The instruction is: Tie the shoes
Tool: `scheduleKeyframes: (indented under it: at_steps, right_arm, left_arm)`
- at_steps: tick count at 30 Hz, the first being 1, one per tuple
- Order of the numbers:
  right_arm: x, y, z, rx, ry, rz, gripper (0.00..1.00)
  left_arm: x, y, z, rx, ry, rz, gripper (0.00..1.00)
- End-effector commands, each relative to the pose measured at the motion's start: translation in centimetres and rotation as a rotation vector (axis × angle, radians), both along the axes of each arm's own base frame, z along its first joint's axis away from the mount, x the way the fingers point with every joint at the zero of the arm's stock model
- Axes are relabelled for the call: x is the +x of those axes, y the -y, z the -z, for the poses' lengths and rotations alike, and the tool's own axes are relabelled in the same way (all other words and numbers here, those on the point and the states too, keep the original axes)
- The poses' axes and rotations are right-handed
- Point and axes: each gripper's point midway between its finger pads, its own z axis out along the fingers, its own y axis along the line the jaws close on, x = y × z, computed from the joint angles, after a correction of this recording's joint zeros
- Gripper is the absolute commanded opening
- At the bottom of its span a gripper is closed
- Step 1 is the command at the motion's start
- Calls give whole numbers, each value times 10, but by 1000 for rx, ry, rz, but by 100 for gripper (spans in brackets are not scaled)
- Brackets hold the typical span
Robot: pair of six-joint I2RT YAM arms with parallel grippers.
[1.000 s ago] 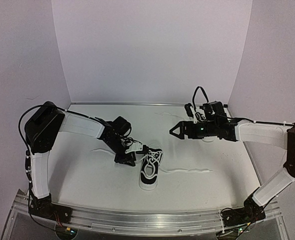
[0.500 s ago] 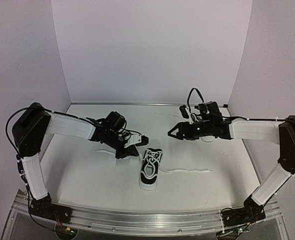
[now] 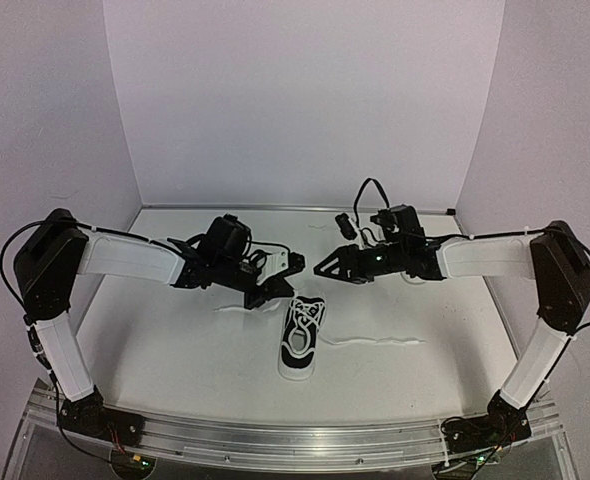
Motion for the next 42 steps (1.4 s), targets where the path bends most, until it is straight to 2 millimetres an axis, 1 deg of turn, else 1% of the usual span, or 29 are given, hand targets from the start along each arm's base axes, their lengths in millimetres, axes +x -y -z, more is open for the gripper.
scheduleKeyframes:
  at_steps: [1, 4, 7, 15, 19, 27, 29, 34, 35, 36, 39, 42]
  right_arm:
    - [-7, -34, -23, 81, 42, -81, 47]
    - [-11, -43, -20, 81, 35, -99, 46]
    - [-14, -47, -17, 81, 29, -112, 44]
    - [-21, -53, -7, 68, 15, -121, 39]
    - [-22, -54, -2, 64, 7, -119, 38]
    - [-21, -58, 5, 59, -3, -119, 32]
    - [-21, -58, 7, 56, -9, -118, 27]
    - [-21, -57, 6, 55, -7, -112, 5]
    - [-21, -57, 5, 55, -4, -108, 1]
    - [-20, -56, 4, 54, 0, -103, 0]
    - [-19, -53, -3, 56, 18, -90, 0]
    - [-19, -49, -12, 57, 42, -70, 0]
  left_arm:
    - [1, 8, -33, -82, 66, -5, 0]
    - [1, 10, -33, -77, 77, -7, 0]
    - [3, 10, -36, -79, 94, -15, 0]
    - [10, 10, -42, -87, 123, -40, 0]
    - [10, 11, -44, -96, 127, -37, 0]
    - [6, 12, -49, -113, 129, -21, 0]
    - [5, 12, -51, -120, 131, -17, 0]
    - [5, 13, -53, -124, 129, -17, 0]
    - [6, 12, -53, -122, 129, -21, 2]
    - [6, 12, -53, -120, 126, -29, 4]
    - [10, 8, -50, -103, 119, -65, 19]
    - [15, -3, -44, -73, 117, -115, 33]
